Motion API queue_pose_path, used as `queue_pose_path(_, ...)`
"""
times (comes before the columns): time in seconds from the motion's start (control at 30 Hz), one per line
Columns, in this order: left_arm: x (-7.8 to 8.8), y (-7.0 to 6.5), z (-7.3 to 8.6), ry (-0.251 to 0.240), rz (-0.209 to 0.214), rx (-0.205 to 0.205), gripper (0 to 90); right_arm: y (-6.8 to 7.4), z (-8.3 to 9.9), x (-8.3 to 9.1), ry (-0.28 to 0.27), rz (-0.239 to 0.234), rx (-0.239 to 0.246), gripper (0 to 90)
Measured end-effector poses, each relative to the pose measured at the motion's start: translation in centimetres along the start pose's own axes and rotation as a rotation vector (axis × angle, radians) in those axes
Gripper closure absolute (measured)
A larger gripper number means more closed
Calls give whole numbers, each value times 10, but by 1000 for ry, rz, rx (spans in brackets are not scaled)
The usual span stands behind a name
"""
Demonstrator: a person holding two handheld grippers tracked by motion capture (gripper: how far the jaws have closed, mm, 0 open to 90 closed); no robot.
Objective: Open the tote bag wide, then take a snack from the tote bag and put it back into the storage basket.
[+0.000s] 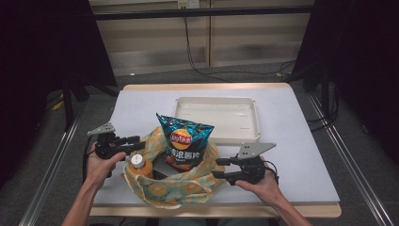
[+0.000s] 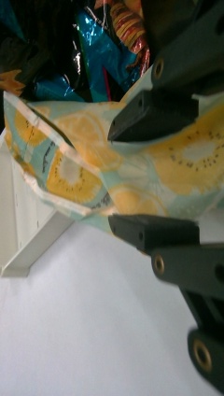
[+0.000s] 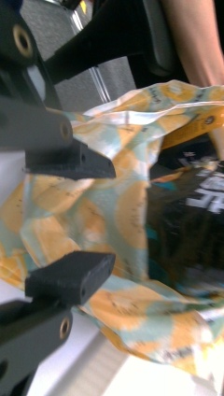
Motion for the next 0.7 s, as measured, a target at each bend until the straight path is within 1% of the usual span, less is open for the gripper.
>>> queue_pose_path(0.03,2,0,0,-8,-4,4,460,0,-2,2,-4,10,1,482)
queue_pose_path(0.07,3,-1,0,-14,-18,6,416,-1,-4,3,-9,16,4,461)
queue_pose_path(0.1,5,-2,0,-15,-26,6,366,-2,-6,6,-13,44,8,427)
queue_pose_path(0.13,6,-4,-1,-24,-30,8,343,-3,-7,9,-19,70,8,409)
queue_pose_path(0.17,9,-6,0,-36,-29,2,337,-5,-9,11,-25,75,10,403)
queue_pose_path(0.2,9,-7,0,-39,-30,-3,304,-7,-11,14,-33,90,9,377)
queue_pose_path(0.23,10,-8,0,-43,-43,-5,266,-8,-11,15,-39,99,5,358)
queue_pose_path(0.3,12,-11,1,-44,-55,-23,216,-12,-13,18,-45,106,-5,340)
queue_pose_path(0.4,17,-16,2,-63,-58,-36,140,-17,-17,19,-54,109,-14,305)
queue_pose_path(0.43,19,-16,2,-68,-66,-40,123,-19,-18,19,-58,110,-16,304)
queue_pose_path(0.47,22,-17,3,-82,-72,-43,113,-20,-19,18,-60,108,-14,304)
queue_pose_path(0.5,24,-18,4,-98,-65,-35,82,-21,-21,17,-65,100,-15,303)
queue_pose_path(0.53,26,-19,5,-102,-66,-31,67,-22,-22,17,-61,104,-15,297)
queue_pose_path(0.57,29,-20,6,-114,-74,-38,62,-24,-23,16,-65,101,-11,293)
queue_pose_path(0.6,31,-20,8,-124,-63,-50,42,-25,-24,15,-68,87,-18,292)
queue_pose_path(0.63,35,-21,12,-141,-72,-57,35,-26,-26,15,-71,87,-20,289)
queue_pose_path(0.67,36,-23,14,-160,-88,-49,33,-27,-27,14,-74,92,-18,277)
queue_pose_path(0.7,38,-24,18,-154,-100,-53,27,-28,-29,14,-76,91,-18,272)
Point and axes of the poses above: each handheld gripper's, and its own axes: x roughly backward along the jaws, z roughly out of its underside, y roughly to its left, the point moved 2 cm from there along -x, roughly forward along the jaws, and after that the axes turned 11 degrees about x, right-handed, at the moved point
